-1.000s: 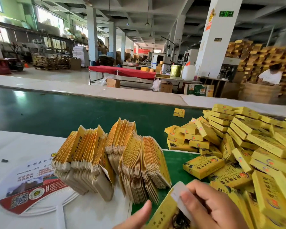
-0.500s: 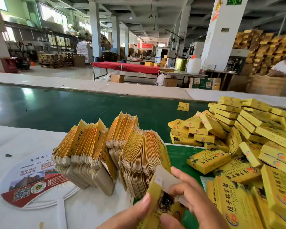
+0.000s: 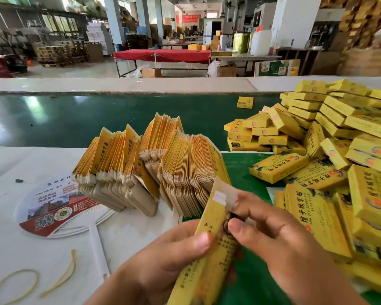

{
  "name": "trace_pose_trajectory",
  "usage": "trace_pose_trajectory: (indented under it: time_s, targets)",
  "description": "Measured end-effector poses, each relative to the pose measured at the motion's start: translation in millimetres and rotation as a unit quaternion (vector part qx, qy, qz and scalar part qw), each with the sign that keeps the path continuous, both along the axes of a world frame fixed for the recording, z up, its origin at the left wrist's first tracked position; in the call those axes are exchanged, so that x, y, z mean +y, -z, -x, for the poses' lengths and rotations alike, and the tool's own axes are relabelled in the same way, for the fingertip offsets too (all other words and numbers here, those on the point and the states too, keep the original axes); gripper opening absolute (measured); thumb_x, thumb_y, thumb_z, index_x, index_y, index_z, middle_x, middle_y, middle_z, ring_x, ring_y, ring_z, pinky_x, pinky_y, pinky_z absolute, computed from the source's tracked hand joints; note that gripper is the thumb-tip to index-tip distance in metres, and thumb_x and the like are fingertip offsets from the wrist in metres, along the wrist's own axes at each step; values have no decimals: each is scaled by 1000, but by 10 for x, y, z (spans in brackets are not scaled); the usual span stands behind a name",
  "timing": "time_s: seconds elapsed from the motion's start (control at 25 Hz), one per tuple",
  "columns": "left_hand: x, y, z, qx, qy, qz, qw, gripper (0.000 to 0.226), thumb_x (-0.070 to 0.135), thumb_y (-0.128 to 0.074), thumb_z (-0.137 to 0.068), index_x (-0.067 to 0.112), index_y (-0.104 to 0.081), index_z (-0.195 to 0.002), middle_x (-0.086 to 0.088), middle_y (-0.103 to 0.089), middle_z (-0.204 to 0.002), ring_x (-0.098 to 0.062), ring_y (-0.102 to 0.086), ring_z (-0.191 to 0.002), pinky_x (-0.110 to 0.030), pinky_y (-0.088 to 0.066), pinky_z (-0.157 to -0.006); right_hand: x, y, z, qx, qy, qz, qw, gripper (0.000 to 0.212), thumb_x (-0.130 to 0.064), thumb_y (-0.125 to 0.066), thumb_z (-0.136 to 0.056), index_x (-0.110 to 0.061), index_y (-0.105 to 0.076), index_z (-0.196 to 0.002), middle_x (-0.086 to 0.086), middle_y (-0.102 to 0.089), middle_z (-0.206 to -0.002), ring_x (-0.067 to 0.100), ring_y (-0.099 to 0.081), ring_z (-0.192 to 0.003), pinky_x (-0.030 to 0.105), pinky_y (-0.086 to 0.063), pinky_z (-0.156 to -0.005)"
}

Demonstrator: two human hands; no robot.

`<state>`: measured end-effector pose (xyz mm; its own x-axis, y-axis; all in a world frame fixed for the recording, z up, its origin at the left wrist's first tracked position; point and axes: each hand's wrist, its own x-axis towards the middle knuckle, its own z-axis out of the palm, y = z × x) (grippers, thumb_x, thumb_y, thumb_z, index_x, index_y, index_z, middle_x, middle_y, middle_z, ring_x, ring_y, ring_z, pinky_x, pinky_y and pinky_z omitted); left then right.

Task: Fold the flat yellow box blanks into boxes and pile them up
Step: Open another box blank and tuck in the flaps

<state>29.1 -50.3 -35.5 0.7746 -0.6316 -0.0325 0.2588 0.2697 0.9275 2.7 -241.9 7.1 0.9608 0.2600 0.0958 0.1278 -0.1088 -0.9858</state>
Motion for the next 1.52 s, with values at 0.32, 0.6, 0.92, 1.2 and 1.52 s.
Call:
trace_pose_trajectory:
  time_s: [0.32,0.6,0.92,1.2,1.52]
  targets:
    - [-164,-43,39,-92,-178,19,979,79,58,-86,-56,10,-61,-114,-24,-66,-104,-45,-63,-99,-65,-48,-92,223,13,152,-109,91,219,965,52,-84,-54,-49,-57,-57,-94,-34,-52,-112,-8,-57,-99,13,-51,-72]
    - [-229,-38,53,-175,-315,-53,931,41,55,-81,-60,27,-64,-83,9,-64,-65,-3,-57,-57,-15,-46,-52,249,117,151,-145,74,203,966,14,-49,-63,-85,-39,-70,-76,-17,-63,-72,0,-57,-61,8,-36,-50]
    - [-113,-140,-20,-105,-410,-74,903,44,60,-50,-80,22,-72,-79,-12,-77,-78,-29,-75,-67,-36,-59,-54,260,251,71,-34,49,66,996,37,-67,-56,-83,-38,-76,-91,5,-76,-78,34,-70,-76,55,-56,-72]
    - [-209,-121,-9,-108,-386,-111,909,56,67,-43,-78,18,-71,-77,-11,-75,-69,-28,-72,-59,-42,-59,-50,225,245,14,-123,111,72,984,64,-65,-46,-84,-5,-65,-74,7,-56,-51,15,-49,-42,30,-37,-41]
    - [-275,-67,116,-245,-265,-284,888,46,72,-60,-68,47,-49,-104,25,-66,-100,4,-64,-85,-15,-51,-70,163,182,6,-226,207,109,945,50,-50,-52,-88,-16,-44,-53,-11,-39,-43,-2,-34,-37,16,-25,-36]
